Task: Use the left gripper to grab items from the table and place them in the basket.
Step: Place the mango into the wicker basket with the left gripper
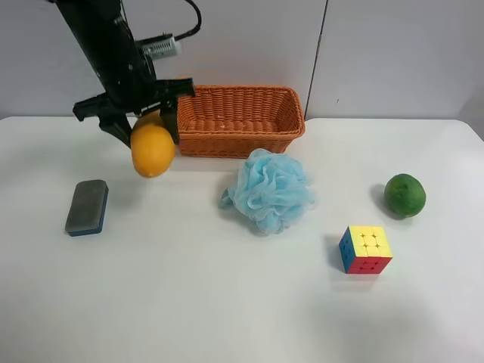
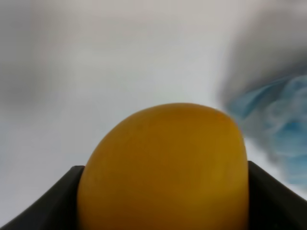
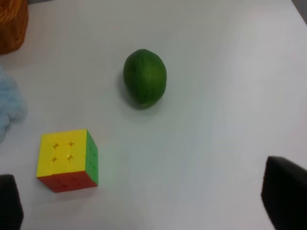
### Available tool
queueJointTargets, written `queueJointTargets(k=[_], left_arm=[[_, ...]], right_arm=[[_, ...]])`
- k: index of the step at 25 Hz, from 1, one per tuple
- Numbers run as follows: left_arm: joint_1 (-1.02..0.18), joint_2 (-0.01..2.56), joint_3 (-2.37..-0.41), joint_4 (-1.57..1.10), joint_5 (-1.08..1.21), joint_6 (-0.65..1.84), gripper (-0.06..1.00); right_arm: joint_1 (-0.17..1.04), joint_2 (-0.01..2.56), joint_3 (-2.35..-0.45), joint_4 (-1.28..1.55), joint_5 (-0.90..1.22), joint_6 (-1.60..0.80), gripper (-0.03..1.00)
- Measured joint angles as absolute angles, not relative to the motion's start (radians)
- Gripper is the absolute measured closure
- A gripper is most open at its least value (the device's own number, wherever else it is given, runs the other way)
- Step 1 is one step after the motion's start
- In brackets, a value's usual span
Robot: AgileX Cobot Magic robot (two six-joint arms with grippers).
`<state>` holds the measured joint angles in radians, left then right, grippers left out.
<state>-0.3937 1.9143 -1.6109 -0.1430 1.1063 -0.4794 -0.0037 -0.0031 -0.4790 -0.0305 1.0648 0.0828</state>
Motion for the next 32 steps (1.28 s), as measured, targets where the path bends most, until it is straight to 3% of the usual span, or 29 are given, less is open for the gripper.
queueJointTargets(k=[16, 32], left_arm=[[-0.39, 2.162, -2.134, -0.194, 0.994, -0.306, 0.35], [-0.387, 2.393, -2.15, -0.197, 0.604, -0.188, 0.35]], right_arm=[[-0.004, -0.003, -0.479, -0.031, 1.065, 0.083, -0.02], [-0.004, -0.003, -0.479, -0.031, 1.065, 0.083, -0.02]])
